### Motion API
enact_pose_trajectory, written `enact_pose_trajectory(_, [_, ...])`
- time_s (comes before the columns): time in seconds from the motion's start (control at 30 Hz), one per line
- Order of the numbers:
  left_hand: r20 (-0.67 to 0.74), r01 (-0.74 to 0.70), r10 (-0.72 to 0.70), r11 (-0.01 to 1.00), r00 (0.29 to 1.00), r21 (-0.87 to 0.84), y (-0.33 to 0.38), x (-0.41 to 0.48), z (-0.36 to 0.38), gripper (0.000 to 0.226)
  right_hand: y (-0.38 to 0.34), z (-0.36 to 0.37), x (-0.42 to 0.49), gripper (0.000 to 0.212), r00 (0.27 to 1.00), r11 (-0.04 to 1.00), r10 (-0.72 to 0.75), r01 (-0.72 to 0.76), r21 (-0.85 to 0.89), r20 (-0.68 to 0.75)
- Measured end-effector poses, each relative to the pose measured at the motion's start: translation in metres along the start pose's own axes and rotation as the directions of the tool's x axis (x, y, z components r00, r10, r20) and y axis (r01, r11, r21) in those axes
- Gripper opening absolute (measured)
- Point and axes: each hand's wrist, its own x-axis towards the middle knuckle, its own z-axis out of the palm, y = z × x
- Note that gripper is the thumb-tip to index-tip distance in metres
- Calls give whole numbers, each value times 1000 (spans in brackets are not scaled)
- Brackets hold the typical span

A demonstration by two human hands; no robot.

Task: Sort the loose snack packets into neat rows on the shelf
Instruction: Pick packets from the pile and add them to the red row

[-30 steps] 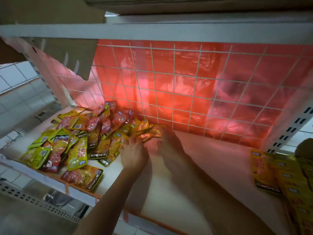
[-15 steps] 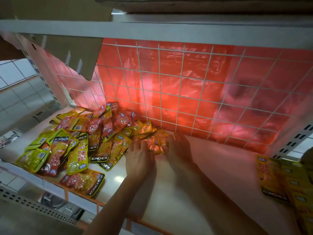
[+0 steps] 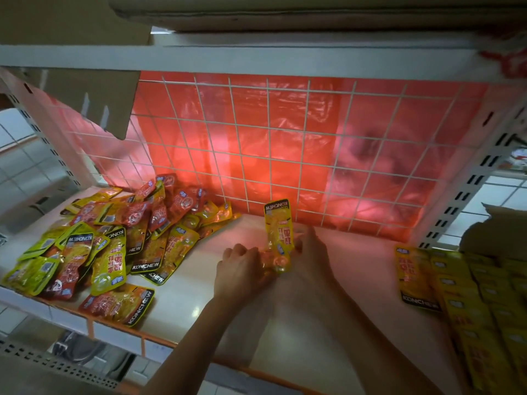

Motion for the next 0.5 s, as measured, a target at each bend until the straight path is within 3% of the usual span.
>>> enact_pose_trajectory(0.13, [16,7,-6,998,1000,-69,14,-2,1,95,11,-23,-6,37,999,1000,-28,28,2,-22])
enact_pose_trajectory(0.27, [24,30,-26,978,999,-205,37,-7,-1,78,18,-52,-16,27,999,997,-1,5,83,-53])
enact_pose_trajectory(0.37, [65,99,-83,951,994,-293,56,-11,-2,66,23,-78,-26,14,987,973,14,24,231,-160])
enact_pose_trajectory(0.5, [106,109,-68,886,992,-450,78,-15,-2,38,29,-115,-41,21,959,878,79,64,475,-273])
